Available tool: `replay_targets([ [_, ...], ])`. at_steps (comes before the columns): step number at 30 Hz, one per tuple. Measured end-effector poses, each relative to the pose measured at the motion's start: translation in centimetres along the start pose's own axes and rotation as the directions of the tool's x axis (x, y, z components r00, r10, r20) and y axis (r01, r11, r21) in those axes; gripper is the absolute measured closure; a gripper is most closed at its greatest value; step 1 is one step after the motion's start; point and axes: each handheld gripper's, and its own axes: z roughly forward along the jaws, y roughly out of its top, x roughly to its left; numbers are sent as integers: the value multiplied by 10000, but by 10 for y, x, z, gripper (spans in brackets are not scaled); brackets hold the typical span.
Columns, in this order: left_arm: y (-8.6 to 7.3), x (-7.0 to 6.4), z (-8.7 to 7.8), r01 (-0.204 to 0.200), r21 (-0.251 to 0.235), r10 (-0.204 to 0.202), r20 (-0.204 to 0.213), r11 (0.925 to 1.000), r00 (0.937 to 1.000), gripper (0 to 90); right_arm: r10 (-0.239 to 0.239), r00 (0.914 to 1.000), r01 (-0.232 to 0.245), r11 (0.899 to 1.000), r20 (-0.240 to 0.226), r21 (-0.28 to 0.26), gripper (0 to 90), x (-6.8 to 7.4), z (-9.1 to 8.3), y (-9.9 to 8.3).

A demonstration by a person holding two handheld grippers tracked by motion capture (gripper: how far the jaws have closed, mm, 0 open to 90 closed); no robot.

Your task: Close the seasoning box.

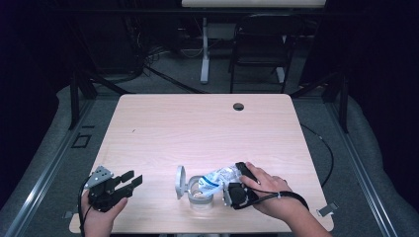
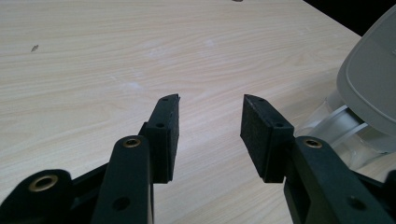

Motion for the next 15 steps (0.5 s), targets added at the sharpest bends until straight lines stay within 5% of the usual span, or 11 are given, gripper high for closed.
replay_targets([
  [15,0,1,0,11,12,-11,14,10000,10000,578,-220,9997,220,9998,89,-19,413,-1,0,2],
])
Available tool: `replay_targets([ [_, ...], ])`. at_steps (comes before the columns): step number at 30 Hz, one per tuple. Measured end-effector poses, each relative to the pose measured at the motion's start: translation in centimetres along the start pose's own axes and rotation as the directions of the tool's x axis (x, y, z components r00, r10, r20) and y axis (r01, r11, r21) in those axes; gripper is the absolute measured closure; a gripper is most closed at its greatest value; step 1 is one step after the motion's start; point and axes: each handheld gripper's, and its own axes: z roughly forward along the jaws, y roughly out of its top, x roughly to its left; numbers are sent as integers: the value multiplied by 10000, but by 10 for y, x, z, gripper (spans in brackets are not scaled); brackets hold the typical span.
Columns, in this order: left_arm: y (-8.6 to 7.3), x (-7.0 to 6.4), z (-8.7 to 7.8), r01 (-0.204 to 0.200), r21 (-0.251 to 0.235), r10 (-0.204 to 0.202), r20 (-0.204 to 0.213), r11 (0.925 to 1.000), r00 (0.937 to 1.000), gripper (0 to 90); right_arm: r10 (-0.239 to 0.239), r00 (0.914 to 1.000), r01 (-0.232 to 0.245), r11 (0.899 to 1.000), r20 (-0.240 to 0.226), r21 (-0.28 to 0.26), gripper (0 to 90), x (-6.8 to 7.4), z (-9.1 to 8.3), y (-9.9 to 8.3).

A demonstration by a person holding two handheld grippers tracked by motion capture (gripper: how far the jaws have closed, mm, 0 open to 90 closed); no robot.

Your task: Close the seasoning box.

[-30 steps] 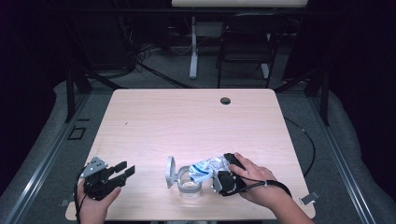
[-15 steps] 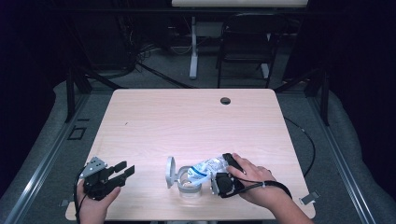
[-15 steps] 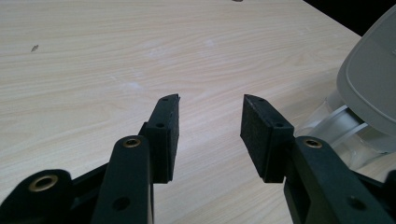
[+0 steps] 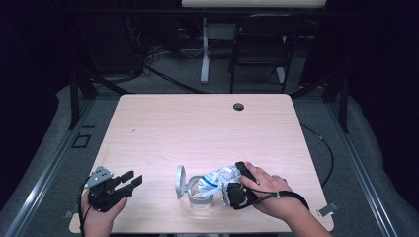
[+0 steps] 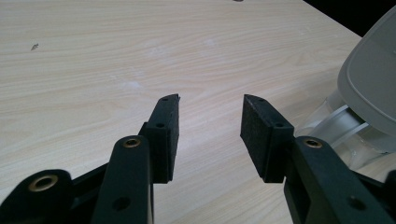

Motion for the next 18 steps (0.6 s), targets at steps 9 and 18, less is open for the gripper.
replay_targets([
  [9,-1,1,1,44,12,-44,-9,10000,10000,577,-281,9995,279,9996,108,108,413,-1,-1,2],
  [18,0,1,-1,58,11,-58,-33,10000,10000,574,-398,9991,395,9991,157,173,413,-1,-1,3],
])
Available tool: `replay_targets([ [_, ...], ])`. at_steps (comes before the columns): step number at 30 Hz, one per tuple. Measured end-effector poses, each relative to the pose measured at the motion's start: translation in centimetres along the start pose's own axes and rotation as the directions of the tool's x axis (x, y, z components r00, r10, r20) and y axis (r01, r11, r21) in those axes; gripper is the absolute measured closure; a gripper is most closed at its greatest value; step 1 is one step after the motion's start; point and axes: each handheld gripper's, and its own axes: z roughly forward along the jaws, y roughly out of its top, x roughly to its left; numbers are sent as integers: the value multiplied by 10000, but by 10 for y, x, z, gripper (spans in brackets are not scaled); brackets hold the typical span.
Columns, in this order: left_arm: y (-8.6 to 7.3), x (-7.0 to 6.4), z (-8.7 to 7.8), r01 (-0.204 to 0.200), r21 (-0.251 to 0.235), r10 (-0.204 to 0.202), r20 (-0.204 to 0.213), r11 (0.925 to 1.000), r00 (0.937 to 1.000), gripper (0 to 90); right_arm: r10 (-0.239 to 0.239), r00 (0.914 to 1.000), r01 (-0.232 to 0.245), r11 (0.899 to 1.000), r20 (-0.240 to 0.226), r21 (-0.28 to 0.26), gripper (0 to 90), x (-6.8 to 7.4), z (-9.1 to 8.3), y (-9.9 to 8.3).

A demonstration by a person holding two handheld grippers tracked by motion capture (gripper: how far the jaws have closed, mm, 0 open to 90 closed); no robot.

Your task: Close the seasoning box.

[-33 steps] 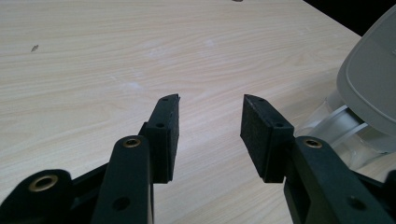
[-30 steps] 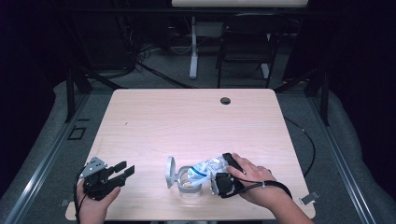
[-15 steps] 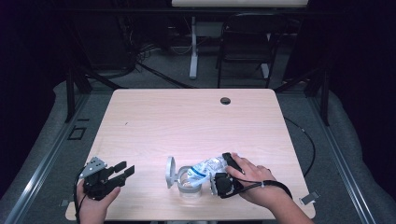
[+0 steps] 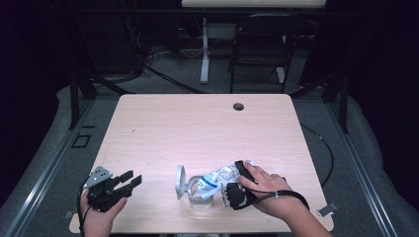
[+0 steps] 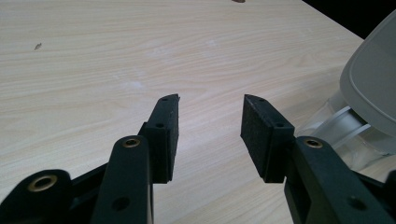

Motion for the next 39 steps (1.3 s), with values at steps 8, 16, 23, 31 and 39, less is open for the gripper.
replay_targets([
  [8,0,1,0,39,-83,-39,-27,10000,10000,573,-179,9998,179,9998,36,40,413,-1,0,1],
  [16,0,1,0,24,-72,-25,-40,10000,10000,572,-230,9997,230,9997,85,52,413,-1,0,1],
  [23,0,1,-1,36,-107,-37,-54,9999,10000,570,-287,9996,287,9995,38,108,414,-2,1,2],
  [31,0,1,-1,5,-71,-6,-92,10000,10000,569,-455,9989,453,9987,115,227,414,-2,-1,4],
  [39,0,1,-1,5,-73,-6,-96,10000,10000,569,-711,9973,704,9966,157,437,415,-4,-2,5],
])
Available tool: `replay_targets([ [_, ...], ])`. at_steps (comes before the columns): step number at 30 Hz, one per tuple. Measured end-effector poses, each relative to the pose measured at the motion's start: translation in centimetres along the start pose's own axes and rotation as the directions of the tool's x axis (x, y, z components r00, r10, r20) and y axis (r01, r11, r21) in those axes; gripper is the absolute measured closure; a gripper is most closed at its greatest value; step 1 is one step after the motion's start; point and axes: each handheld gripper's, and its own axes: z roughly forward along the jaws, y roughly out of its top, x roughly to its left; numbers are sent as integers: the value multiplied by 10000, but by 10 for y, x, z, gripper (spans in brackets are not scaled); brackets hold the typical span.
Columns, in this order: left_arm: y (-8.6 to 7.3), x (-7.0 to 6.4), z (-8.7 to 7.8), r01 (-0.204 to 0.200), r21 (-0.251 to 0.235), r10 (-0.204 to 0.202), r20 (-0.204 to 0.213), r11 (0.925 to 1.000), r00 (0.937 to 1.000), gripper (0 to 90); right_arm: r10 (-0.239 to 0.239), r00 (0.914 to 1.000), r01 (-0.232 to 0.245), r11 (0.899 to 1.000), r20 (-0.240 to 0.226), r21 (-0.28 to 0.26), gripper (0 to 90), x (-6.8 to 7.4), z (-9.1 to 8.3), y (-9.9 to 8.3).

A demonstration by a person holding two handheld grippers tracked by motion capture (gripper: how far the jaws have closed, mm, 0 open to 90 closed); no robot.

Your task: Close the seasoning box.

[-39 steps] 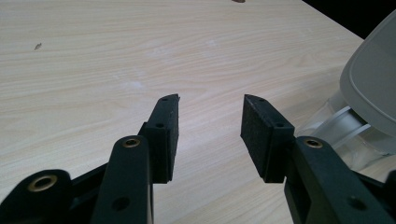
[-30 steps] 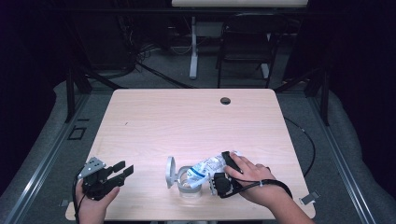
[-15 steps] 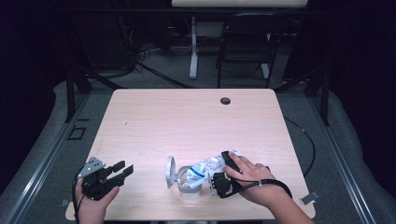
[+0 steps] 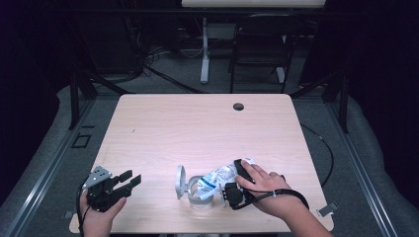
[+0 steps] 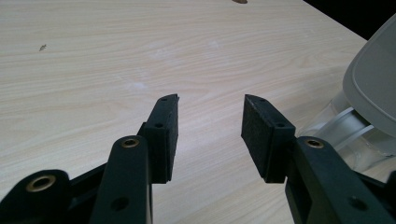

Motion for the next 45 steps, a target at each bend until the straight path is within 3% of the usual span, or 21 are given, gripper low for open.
replay_targets([
  [45,0,1,-1,34,-1,-34,25,10000,10000,569,-622,9980,622,9981,133,6,417,-4,-2,5],
])
